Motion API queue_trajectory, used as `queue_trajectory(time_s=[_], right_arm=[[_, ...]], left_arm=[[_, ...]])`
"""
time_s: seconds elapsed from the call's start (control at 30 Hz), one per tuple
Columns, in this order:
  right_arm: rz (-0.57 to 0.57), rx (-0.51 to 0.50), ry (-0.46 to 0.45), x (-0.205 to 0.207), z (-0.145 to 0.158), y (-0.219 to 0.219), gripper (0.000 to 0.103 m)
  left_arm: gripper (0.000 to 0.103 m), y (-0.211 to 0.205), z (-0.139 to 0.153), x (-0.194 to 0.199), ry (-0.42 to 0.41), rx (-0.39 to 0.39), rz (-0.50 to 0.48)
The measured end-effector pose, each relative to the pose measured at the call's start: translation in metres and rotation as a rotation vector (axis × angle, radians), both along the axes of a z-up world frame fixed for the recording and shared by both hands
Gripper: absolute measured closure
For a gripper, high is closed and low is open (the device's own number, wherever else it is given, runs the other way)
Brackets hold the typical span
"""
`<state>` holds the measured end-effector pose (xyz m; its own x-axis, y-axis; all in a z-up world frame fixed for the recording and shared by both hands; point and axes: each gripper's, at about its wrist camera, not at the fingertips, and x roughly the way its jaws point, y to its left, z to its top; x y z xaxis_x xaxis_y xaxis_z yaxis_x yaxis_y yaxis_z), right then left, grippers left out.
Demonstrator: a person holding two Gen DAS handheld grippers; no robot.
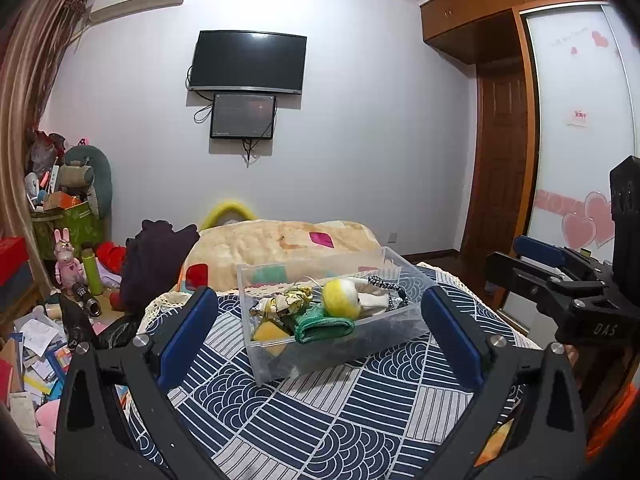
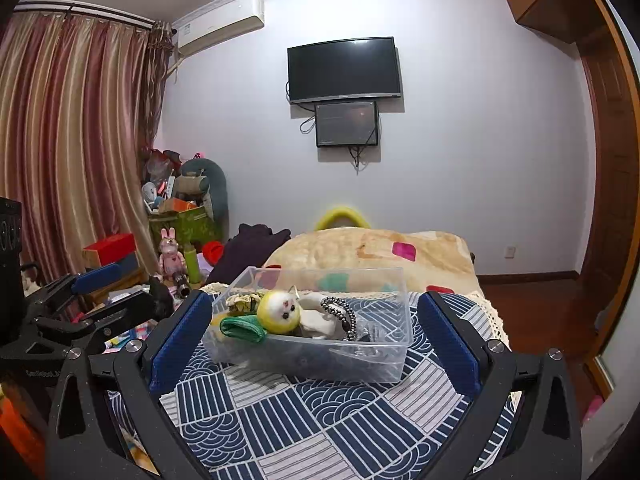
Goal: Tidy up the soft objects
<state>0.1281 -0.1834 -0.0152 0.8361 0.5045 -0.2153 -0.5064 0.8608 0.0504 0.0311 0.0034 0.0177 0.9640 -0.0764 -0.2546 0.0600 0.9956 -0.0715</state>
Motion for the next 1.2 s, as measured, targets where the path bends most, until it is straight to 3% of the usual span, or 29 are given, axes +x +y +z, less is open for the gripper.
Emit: queue_trajectory(time_s=[1.2], right_arm=[[0.001,0.003,0.002,-0.0028,0.0007,0.0014,0.000]], left_arm=[[0.000,0.0005,0.0013,-0.0030,-0.012,0.000,-0.009]])
